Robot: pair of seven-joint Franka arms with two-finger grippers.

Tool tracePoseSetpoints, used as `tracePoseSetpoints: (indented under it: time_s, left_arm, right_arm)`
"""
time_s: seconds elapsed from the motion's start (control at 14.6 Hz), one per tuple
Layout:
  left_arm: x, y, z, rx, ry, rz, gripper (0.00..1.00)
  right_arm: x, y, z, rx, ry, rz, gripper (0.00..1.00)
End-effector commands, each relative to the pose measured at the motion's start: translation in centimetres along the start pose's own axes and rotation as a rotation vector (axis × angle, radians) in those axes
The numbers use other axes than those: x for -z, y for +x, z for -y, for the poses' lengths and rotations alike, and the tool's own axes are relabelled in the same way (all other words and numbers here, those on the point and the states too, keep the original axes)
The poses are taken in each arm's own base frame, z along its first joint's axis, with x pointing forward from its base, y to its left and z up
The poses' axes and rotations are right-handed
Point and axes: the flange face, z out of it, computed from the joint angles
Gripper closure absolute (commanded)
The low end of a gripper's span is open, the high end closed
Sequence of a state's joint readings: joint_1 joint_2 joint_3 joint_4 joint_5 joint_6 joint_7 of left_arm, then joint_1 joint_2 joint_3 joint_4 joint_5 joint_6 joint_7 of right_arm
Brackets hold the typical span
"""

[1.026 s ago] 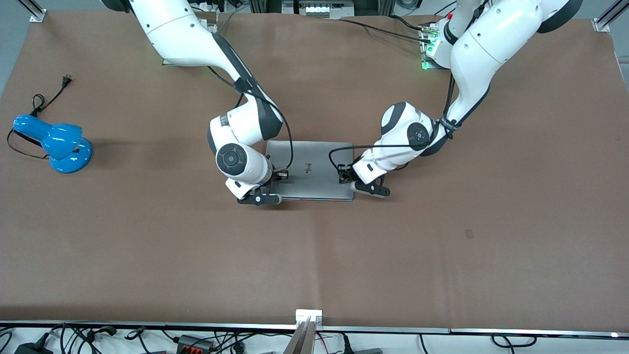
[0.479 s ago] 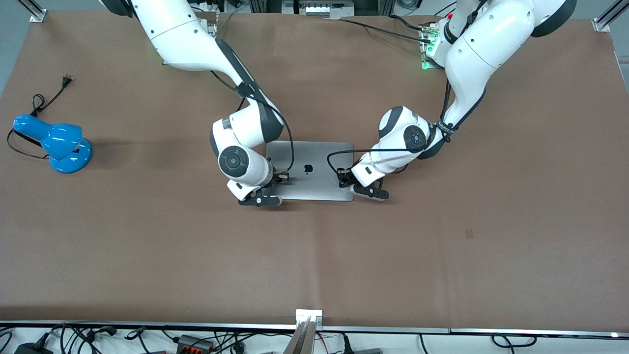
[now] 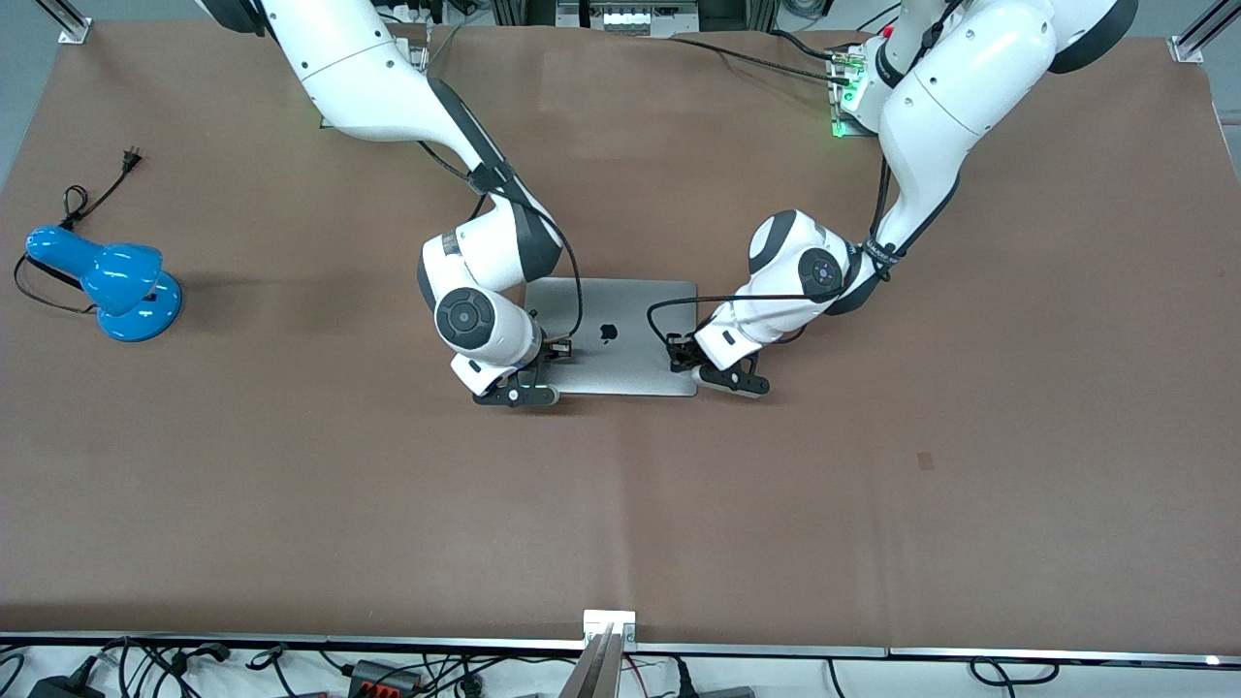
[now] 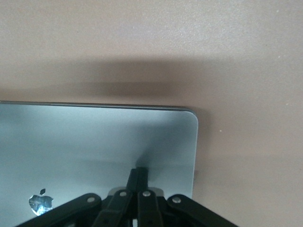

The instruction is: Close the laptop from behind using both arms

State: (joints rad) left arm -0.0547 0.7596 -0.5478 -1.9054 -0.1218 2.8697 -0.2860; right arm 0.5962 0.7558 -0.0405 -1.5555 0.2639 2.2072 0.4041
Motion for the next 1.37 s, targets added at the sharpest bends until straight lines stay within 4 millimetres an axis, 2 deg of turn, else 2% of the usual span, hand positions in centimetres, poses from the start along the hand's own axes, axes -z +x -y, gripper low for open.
tracePoseSetpoints:
  time_s: [0.0,0.14,0.27,0.55,0.68,0.75,0.89,1.03,1.09,1.16,1.23,1.3]
  left_arm:
    - [2.4,1.1,0.4,-0.034,0.033,0.002,0.99]
    - [4.9,1.8,-0.1,-0.046,0.062,0.037,0.99]
    - [7.9,1.9,-1.1,-0.077,0.099,0.086,0.99]
    - [15.1,2.1,-1.7,-0.087,0.193,0.179,0.99]
    - [18.7,2.7,-1.4,-0.088,0.235,0.234,0.91]
    - [21.1,3.5,-1.2,-0.112,0.268,0.247,0.81]
    - [25.2,5.2,-0.6,-0.150,0.352,0.275,0.32]
    - [28.8,6.3,-0.9,-0.151,0.399,0.302,0.00]
    - [30.4,6.7,-1.0,-0.142,0.408,0.317,0.00]
    - [33.2,7.6,-0.2,-0.125,0.438,0.318,0.00]
    - [35.4,8.1,0.0,-0.116,0.471,0.315,0.00]
    - [37.0,8.4,0.1,-0.109,0.491,0.315,0.00]
  right_arm:
    - [0.6,0.3,0.7,-0.003,-0.005,-0.019,1.00]
    - [2.0,0.5,0.5,0.004,-0.013,-0.040,1.00]
    - [4.5,0.3,0.5,0.009,-0.013,-0.045,1.00]
    - [13.1,-0.2,-2.0,0.044,-0.104,-0.082,1.00]
    - [15.7,-0.4,-3.6,0.041,-0.152,-0.088,1.00]
    - [16.7,-0.4,-4.5,0.029,-0.162,-0.081,1.00]
    - [18.8,-0.2,-6.8,0.057,-0.187,-0.067,1.00]
    - [20.8,-0.1,-8.9,0.075,-0.198,-0.059,1.00]
    - [21.7,-0.1,-9.7,0.085,-0.198,-0.060,0.95]
    - [22.4,-0.1,-9.9,0.061,-0.190,-0.070,0.32]
    - [23.5,-0.1,-10.5,0.042,-0.188,-0.086,0.00]
    - [24.8,-0.2,-11.1,0.032,-0.180,-0.105,0.00]
